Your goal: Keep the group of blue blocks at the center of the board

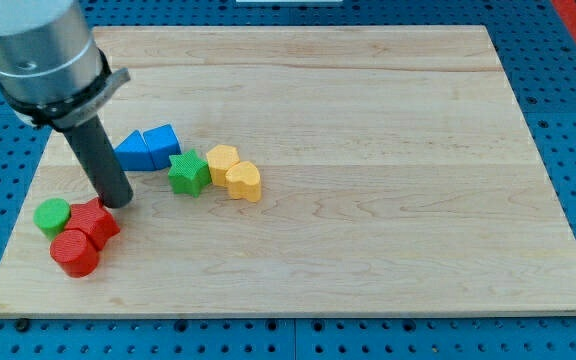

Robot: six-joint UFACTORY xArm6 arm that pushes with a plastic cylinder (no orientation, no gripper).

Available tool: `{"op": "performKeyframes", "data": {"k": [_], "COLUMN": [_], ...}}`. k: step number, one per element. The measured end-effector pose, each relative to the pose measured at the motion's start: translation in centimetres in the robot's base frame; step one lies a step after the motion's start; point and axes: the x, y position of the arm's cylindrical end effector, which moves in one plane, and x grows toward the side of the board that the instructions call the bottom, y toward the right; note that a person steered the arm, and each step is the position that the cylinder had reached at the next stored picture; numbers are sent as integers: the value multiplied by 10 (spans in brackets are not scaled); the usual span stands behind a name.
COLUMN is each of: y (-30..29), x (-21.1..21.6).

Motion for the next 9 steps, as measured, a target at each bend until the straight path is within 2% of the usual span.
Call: {"op": "performKeyframes", "data": {"k": [1, 3, 4, 7, 9], "y": [-26, -27, 9, 50, 77], "x": [-10, -40, -43, -55, -92]}}
